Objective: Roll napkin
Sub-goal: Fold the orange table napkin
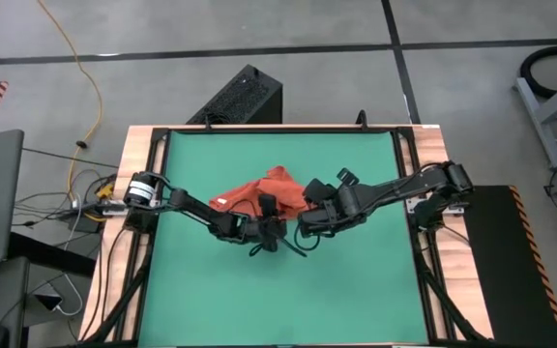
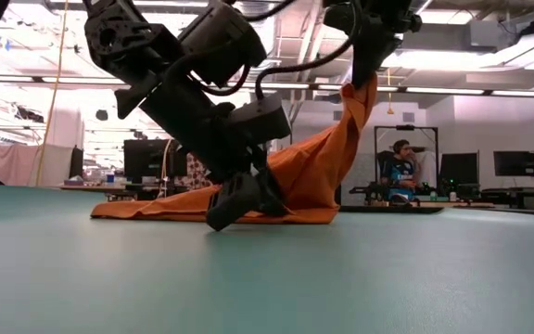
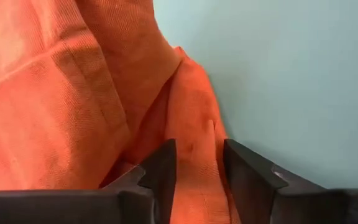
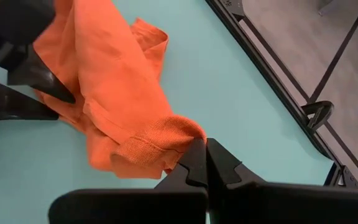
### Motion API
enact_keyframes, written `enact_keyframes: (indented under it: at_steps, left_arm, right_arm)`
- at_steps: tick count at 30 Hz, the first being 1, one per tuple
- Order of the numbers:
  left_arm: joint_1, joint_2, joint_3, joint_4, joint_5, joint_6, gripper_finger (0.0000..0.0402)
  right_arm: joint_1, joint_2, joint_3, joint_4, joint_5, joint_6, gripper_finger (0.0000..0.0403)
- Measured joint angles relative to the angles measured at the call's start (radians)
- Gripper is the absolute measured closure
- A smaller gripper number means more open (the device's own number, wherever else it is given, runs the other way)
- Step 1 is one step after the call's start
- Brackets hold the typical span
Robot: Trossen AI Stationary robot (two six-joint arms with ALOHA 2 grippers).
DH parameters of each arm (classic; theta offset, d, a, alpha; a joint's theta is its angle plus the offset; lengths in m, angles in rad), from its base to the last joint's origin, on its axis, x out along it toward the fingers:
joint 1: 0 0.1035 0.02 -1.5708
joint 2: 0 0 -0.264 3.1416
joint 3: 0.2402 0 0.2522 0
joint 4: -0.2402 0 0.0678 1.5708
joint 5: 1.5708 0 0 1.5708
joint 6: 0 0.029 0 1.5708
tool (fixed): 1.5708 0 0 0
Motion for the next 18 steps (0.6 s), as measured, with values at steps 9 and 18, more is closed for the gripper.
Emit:
enact_keyframes:
  at_steps: [9, 18]
  left_arm:
    - [0.001, 0.001, -0.001, -0.067, -0.037, -0.128, 0.0394]
    - [-0.101, -0.122, -0.012, -0.261, -0.016, -0.269, 0.0401]
  right_arm:
    - [0.000, 0.000, 0.000, 0.021, 0.000, -0.001, 0.0397]
    - [-0.004, 0.000, 0.000, -0.019, 0.000, 0.000, 0.0397]
